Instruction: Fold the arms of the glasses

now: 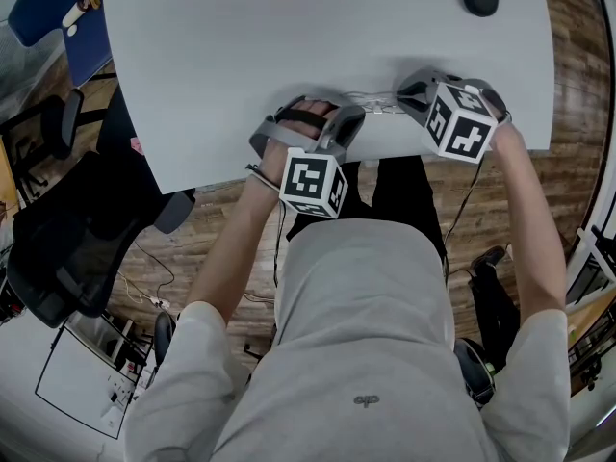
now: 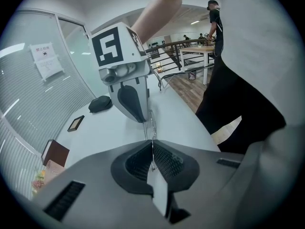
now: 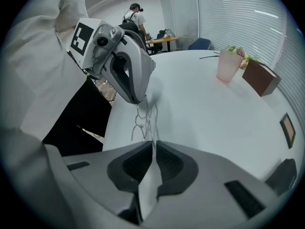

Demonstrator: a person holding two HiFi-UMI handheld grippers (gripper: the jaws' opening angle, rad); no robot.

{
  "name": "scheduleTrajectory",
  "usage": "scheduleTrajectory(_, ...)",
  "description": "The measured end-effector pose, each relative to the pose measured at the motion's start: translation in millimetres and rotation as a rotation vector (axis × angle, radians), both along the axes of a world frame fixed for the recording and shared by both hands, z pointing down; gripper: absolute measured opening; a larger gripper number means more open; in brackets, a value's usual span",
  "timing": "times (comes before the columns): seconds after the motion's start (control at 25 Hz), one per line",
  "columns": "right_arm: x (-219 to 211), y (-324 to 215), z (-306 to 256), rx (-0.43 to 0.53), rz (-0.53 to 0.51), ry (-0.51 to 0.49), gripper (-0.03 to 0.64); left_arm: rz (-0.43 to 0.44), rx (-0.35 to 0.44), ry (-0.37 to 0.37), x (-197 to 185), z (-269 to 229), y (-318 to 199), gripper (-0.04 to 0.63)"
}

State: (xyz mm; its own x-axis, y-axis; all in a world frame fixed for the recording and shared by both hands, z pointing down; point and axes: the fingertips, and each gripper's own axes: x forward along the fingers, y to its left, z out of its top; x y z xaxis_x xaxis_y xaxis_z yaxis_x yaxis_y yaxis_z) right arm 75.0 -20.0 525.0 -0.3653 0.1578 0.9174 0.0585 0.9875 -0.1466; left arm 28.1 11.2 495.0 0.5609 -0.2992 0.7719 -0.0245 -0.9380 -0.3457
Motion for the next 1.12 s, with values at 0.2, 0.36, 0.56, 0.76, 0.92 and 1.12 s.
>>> scheduleTrajectory(0.2,3.7,0.0,-1.0,-0.016,0.041,-0.008,0.06,0.007,-0.001,-0.004,-0.6,1.4,1.9,0.025)
scheduleTrajectory(0.36,6.1,-4.6,-10.7,-0.008,0.095,-0.041,0.057,0.013,0.0,-0.003,0.8,1.2,2.9,0.025)
scheduleTrajectory(0.56,6.0,1.5,-26.8,-0.013,0.148,-0.091,0.045,0.024,-0.012,0.011,3.3,-0.7,5.0,0.025)
scheduleTrajectory(0.76,7.8,25.3,-25.0,-0.024,0.107,-0.091,0.072,0.025,-0.021,0.016,4.7,-0.8,6.6,0.025)
scheduleTrajectory(0.92,8.3,31.6,-18.9,-0.001,0.084,-0.08,0.066,0.015,-0.049,0.045,5.4,-2.1,7.2,0.025)
scheduleTrajectory(1.12,8.1,27.6,-16.3,0.015,0.09,-0.083,0.035,-0.002,-0.08,0.073,5.2,-1.9,5.5,0.025)
